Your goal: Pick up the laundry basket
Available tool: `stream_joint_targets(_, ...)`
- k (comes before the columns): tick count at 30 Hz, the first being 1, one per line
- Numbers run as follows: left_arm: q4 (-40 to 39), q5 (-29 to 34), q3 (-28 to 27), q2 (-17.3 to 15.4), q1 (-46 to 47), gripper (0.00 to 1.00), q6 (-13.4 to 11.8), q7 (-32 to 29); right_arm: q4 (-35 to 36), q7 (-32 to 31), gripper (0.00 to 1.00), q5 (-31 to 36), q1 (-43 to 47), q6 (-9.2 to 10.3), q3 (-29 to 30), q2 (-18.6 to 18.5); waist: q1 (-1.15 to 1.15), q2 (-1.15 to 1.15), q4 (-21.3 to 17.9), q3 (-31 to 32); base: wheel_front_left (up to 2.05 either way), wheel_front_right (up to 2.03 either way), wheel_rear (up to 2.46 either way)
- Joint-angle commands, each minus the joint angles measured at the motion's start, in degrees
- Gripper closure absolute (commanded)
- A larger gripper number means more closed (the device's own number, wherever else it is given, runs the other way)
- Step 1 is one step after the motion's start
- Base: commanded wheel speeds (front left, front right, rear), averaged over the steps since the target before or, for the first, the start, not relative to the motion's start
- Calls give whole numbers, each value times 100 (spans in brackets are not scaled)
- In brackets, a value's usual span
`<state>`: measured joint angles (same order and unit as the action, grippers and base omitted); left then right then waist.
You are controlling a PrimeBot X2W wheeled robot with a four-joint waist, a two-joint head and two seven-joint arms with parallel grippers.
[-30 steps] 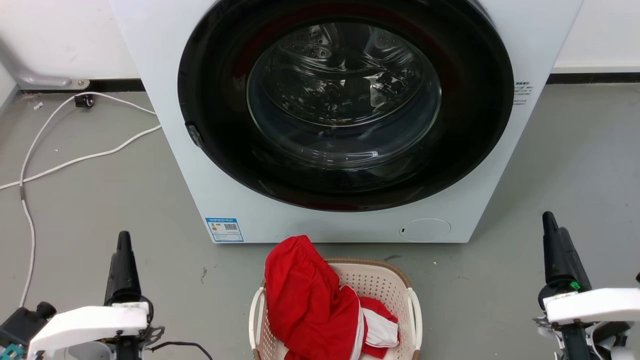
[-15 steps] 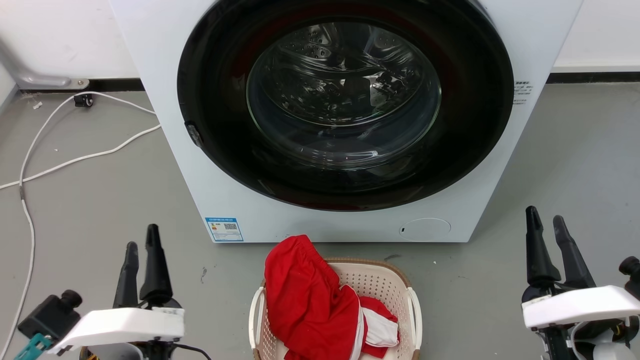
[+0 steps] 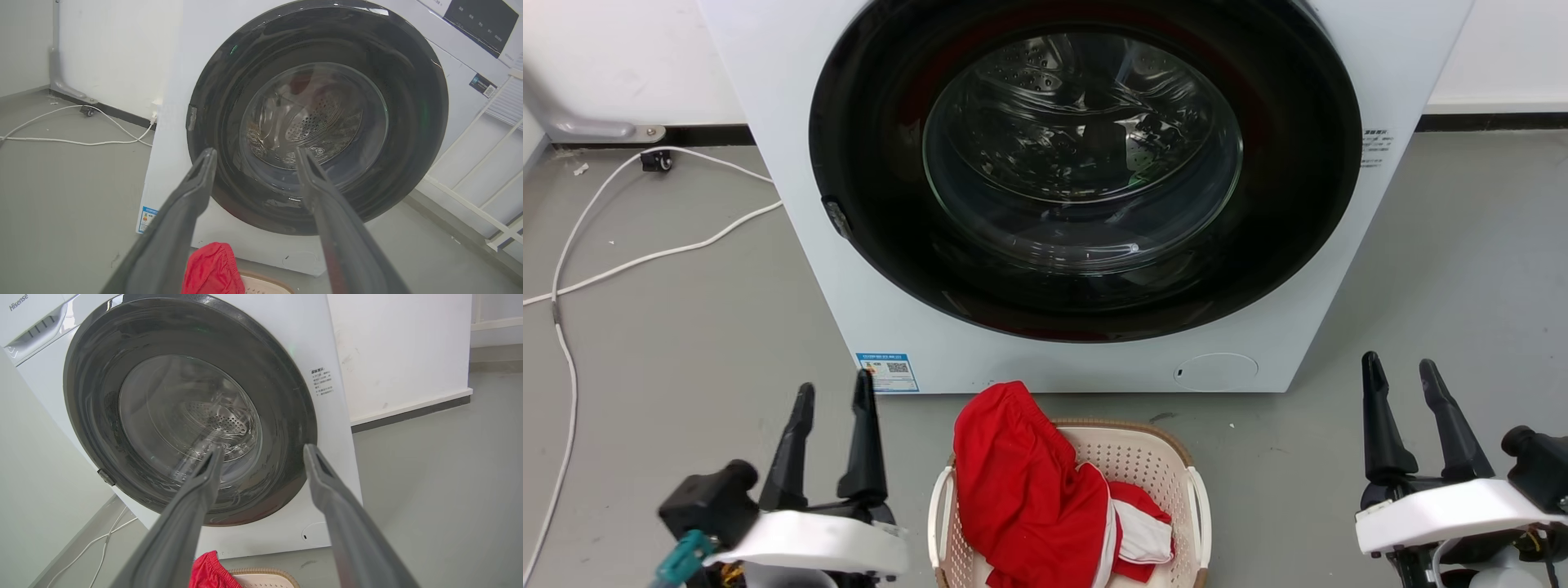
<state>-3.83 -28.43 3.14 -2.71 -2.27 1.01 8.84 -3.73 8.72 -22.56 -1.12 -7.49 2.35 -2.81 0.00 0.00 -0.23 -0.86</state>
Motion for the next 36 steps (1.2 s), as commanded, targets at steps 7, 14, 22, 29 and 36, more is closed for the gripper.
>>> stream_joint_targets(7,-50,729,224,-18,-50,0,-160,143,48,156,0,529,24,0,-36,-14,0,0,-8,-14,0,0,0)
stream_joint_targets(14,-45,1183,406,-102,-77,0,-235,234,-37,254,0,898,30,0,-55,-14,0,0,-11,-17,0,0,0)
stream_joint_targets(22,95,1530,637,-157,-133,0,-194,332,-82,344,0,1305,43,0,-83,-14,0,0,-23,-16,0,0,0)
stream_joint_targets(29,219,1854,719,-162,-157,0,-179,414,-87,428,0,1636,68,1,-96,-13,0,0,-28,-32,0,0,0)
stream_joint_targets(36,369,2089,755,-147,-187,0,-119,494,-165,506,0,1865,26,1,-74,-13,0,0,-27,-46,0,0,0)
